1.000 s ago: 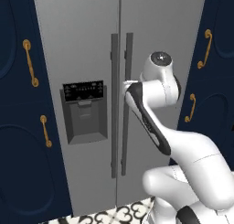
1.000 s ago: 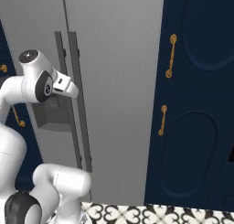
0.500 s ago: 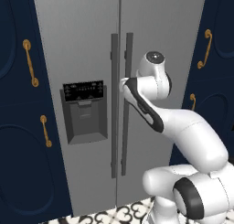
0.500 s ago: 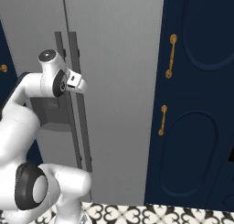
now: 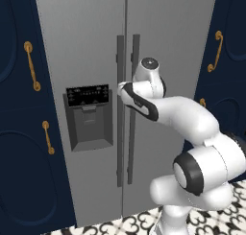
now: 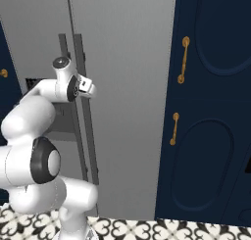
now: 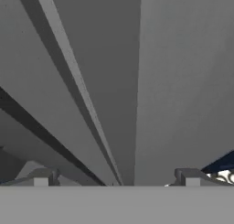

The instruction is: Grab a lemon wedge from the fridge and one ice cube from the ice bowl, and put them in the glass of lemonade.

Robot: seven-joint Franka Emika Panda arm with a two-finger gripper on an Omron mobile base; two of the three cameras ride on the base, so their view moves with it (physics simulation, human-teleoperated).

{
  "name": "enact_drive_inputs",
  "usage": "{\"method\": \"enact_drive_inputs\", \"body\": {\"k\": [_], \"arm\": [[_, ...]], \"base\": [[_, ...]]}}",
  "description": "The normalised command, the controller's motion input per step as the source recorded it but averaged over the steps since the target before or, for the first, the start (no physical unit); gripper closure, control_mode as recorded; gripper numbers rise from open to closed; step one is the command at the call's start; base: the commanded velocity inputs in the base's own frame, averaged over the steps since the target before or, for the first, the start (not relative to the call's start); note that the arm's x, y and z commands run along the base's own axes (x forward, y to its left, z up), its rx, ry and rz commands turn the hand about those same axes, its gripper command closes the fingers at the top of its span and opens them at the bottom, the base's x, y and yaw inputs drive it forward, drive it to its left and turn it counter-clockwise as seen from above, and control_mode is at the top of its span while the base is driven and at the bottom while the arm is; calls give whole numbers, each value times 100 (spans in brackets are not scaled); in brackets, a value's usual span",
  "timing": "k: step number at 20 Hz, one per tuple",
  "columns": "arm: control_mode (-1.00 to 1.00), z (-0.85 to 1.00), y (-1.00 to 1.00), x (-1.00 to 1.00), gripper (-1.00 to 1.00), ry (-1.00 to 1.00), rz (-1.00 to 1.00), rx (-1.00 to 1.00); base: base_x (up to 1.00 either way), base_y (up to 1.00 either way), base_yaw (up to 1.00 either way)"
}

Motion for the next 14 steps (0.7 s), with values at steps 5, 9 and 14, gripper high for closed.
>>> {"method": "enact_drive_inputs", "body": {"k": [5,9,14], "arm": [[-100,-16,-14,29,-100,0,1,0],[-100,-10,-26,8,-100,-2,2,0],[-100,-18,-2,28,-100,-2,2,0]], "base": [[0,0,0],[0,0,0],[0,0,0]]}}
